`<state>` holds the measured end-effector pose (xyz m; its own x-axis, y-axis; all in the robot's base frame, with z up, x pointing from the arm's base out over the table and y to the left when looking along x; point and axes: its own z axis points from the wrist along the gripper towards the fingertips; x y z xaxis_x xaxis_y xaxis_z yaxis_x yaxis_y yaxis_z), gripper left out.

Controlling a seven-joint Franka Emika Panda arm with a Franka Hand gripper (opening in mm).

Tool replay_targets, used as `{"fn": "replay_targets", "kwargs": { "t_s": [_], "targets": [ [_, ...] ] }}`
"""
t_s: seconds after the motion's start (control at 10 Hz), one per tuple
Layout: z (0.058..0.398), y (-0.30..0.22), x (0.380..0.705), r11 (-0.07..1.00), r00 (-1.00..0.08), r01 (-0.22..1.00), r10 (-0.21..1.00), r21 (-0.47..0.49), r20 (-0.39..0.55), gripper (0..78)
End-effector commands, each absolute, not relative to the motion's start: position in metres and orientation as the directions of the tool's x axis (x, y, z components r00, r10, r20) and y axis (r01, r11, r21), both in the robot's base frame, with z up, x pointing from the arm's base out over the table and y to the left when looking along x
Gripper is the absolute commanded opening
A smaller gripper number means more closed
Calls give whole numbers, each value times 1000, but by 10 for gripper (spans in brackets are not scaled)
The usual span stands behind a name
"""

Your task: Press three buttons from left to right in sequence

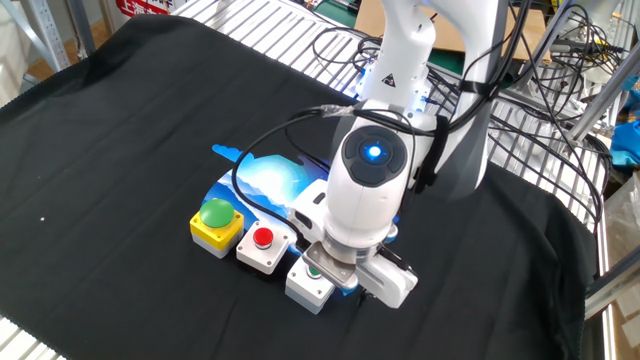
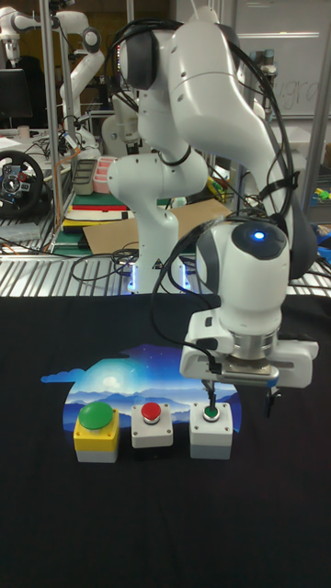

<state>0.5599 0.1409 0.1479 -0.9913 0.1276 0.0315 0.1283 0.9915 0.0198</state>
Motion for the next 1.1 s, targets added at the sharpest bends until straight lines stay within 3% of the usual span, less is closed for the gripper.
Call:
{"fn": "replay_targets", "kwargs": {
  "t_s": [0.1,1.1],
  "targets": [
    [146,141,561,991,-991,129,128,20,31,774],
    [143,141,560,991,-990,133,133,16,37,774]
  ]
}}
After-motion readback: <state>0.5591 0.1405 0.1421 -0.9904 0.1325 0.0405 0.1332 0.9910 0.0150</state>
